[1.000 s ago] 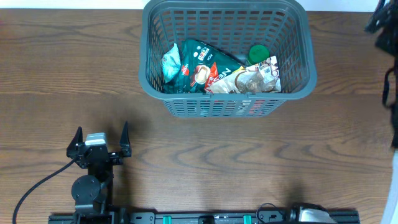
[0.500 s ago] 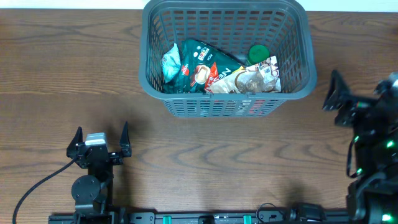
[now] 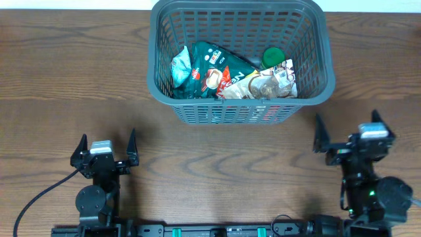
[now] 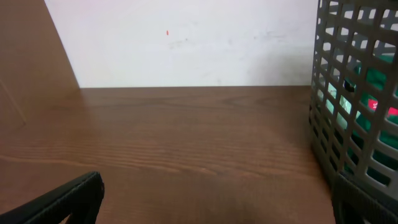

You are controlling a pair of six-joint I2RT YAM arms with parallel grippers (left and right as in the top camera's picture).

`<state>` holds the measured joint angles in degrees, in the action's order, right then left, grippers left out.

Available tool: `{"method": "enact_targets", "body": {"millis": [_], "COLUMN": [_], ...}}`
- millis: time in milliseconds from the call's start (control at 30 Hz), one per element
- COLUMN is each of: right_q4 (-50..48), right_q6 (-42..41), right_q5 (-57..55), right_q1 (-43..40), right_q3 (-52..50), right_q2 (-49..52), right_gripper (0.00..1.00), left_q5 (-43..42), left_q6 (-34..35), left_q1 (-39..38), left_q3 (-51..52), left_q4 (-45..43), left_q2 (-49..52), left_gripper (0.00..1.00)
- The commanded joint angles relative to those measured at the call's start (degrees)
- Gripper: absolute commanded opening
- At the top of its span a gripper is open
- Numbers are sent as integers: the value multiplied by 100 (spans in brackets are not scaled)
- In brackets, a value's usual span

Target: Pack container

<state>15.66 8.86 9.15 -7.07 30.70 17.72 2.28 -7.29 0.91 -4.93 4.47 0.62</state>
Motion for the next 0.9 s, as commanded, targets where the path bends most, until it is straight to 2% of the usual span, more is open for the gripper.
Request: {"method": "enact_targets", "body": {"millis": [0,300,467,867], "right_q4": [-87,-352,-356,-415], "right_q6": [345,326,-378,-656], "right_q5": [358,284,-105,-164], "right_q1": [109,271,286,348], "right_q3": [-431,-1458,-1895,-2474], "right_q2": [-297,-992,-1320,-1744], "right_gripper": [99,99,99,99], "left_q5": [4,7,4,7], "left_q6": [76,76,76,76], "left_q1": [-24,-24,-24,-24], "left_q3": [76,76,76,76], "left_q4": [-26,-26,-26,-26], "left_q2": [-39,-39,-39,-39], "left_gripper": [99,99,99,99]}}
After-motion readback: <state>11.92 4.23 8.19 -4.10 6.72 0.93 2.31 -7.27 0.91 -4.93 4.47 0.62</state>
